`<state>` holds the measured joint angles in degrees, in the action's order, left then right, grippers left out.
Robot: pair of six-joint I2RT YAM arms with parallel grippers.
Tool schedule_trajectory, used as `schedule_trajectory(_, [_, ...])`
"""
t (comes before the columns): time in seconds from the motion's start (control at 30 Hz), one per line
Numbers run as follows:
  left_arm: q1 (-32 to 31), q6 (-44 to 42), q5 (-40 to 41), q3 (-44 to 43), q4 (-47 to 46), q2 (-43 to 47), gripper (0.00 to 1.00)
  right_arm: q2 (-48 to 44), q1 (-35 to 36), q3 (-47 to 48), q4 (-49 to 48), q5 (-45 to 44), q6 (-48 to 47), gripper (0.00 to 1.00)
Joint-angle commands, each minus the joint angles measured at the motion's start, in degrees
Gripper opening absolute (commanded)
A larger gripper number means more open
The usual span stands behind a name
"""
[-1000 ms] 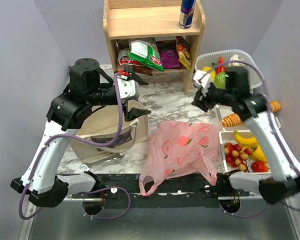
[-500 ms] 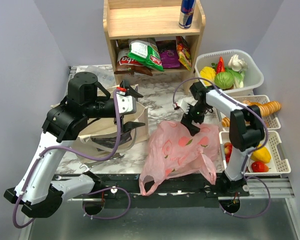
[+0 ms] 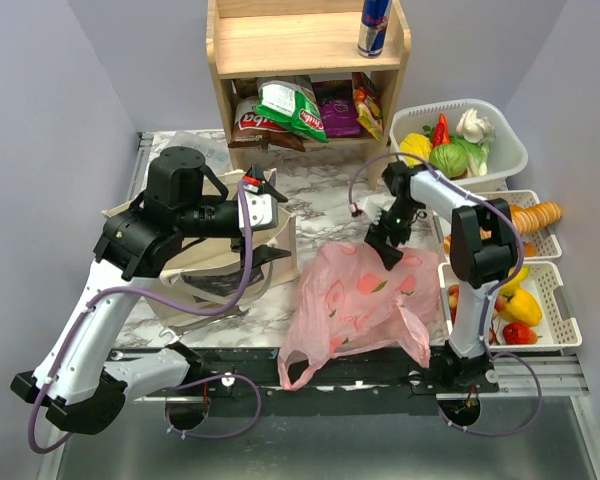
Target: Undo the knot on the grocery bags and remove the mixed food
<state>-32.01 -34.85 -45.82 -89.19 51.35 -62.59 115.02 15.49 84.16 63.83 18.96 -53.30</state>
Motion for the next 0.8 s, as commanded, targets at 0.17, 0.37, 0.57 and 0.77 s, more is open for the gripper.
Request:
schedule_trajectory(0.17, [-0.3,-1.4,-1.5,2.0,0.4,0.9,0.98,8.5,-6.8,11.4,13.4,5.8,-3.7,1.00])
schedule_trajectory(0.37, [-0.3,-1.3,-1.4,1.9,0.3,0.7,0.98,10.6,-6.8,8.9,14.9,10.5,-2.5,1.00])
schedule_trajectory(0.57, [-0.3,0.2,-1.8,1.7,-0.6,0.2,0.98,13.9,-6.7,7.6,16.9,16.4,-1.2,1.00])
schedule_trajectory(0.77, [-0.3,1.0,-1.7,2.2,-0.9,0.4,0.98,10.8,-4.4,-1.7,11.5,17.1,0.2,0.77])
